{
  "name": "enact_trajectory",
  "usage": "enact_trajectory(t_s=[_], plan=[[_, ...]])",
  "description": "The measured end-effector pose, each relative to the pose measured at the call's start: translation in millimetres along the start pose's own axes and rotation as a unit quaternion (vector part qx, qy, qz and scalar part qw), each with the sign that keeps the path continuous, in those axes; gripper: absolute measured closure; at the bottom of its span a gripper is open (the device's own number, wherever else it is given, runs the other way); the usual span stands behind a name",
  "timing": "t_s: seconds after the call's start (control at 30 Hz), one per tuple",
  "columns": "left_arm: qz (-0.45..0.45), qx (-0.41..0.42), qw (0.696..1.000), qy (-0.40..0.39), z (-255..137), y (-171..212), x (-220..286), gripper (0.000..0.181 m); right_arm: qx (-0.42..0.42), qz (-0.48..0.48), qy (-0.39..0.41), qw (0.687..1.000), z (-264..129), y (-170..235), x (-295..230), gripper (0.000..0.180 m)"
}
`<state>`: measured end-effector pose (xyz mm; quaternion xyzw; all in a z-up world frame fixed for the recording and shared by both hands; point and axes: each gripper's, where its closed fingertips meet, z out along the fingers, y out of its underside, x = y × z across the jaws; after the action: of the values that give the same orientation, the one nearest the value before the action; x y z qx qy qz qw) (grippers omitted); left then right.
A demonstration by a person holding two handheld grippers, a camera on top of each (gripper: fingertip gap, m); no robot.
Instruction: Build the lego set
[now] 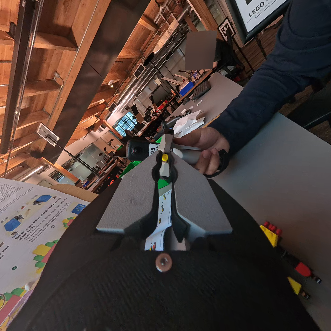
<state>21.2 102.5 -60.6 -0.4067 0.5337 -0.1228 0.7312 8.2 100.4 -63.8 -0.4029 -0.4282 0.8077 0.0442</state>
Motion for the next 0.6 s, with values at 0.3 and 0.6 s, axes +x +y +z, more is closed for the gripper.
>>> enact_trajectory(t_s=[0.3,0.6], plan=[[-0.002,0.006,1.0,0.001,0.0,-2.9,0.7,0.177,0.002,0.01,-0.013,1.0,1.3,-0.1,-2.8,0.176],[0.0,0.002,1.0,0.0,0.4,-1.2,0.4,0.177,0.005,0.008,-0.004,1.0,0.9,-1.3,-1.6,0.176]])
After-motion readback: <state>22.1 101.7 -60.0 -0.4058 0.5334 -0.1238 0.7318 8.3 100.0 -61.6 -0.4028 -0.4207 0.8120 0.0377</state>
